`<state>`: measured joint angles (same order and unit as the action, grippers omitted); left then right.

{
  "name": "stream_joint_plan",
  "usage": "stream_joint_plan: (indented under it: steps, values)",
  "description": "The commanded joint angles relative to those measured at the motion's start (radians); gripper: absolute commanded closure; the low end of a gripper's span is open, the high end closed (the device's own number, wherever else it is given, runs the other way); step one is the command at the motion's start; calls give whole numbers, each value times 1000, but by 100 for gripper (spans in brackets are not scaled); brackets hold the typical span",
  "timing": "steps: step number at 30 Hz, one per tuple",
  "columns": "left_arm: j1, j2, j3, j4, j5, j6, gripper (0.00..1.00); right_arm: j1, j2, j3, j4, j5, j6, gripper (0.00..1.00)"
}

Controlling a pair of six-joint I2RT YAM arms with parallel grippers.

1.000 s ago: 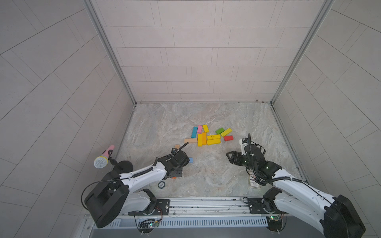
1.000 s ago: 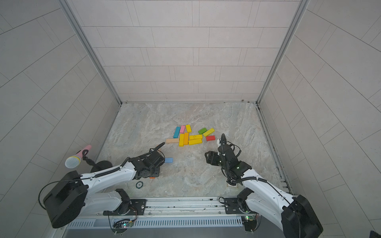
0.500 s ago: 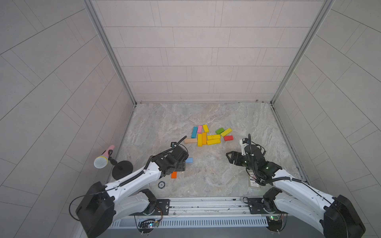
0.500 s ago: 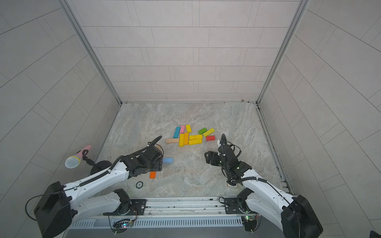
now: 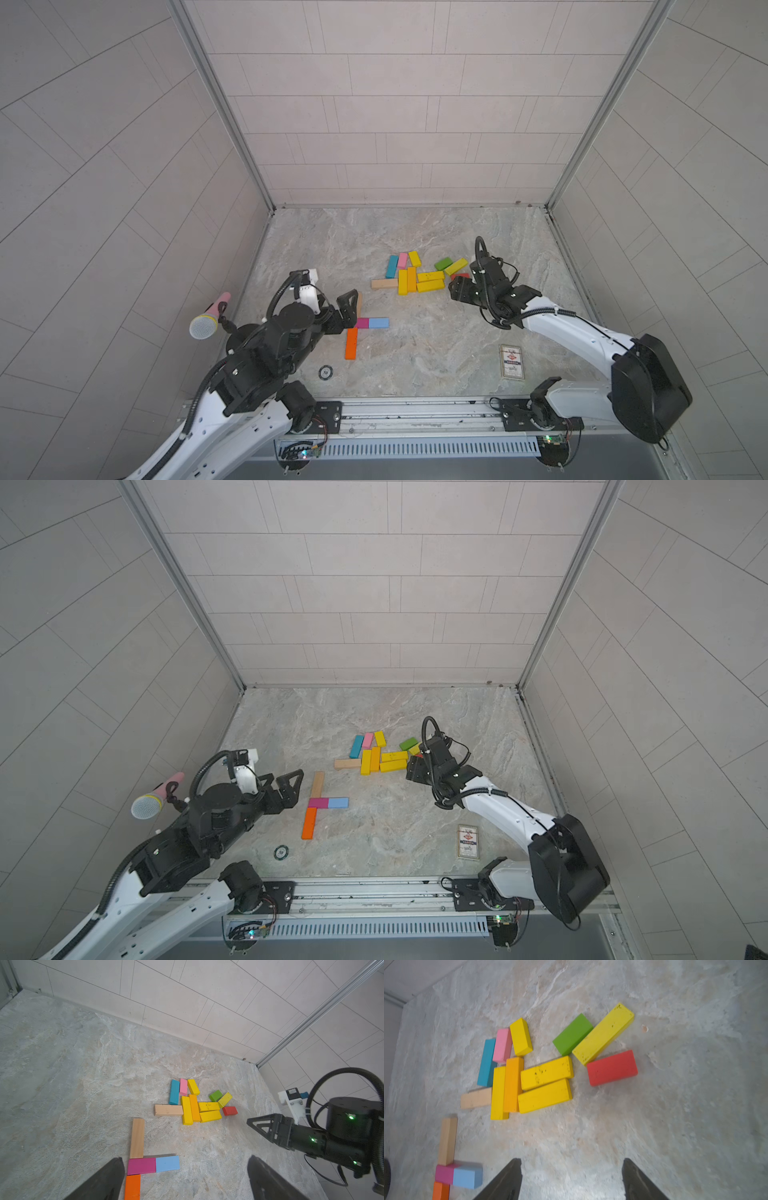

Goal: Assemble the letter h with building blocks
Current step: Assemble the building block at the center of the board, then pick up the building block from the center of the board.

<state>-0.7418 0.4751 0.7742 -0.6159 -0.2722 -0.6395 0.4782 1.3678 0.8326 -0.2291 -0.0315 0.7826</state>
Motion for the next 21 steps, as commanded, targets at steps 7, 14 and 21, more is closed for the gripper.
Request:
stream_joint_plan:
  steps: [7, 14, 21]
  values:
    - [4, -89, -48, -79, 17, 12, 0, -111, 404, 364, -144, 113, 156, 36]
    - [4, -126, -45, -90, 61, 21, 0, -154, 570, 526, -209, 134, 273, 40]
    - [5, -154, -53, -79, 70, 30, 0, -175, 682, 666, -285, 164, 295, 39]
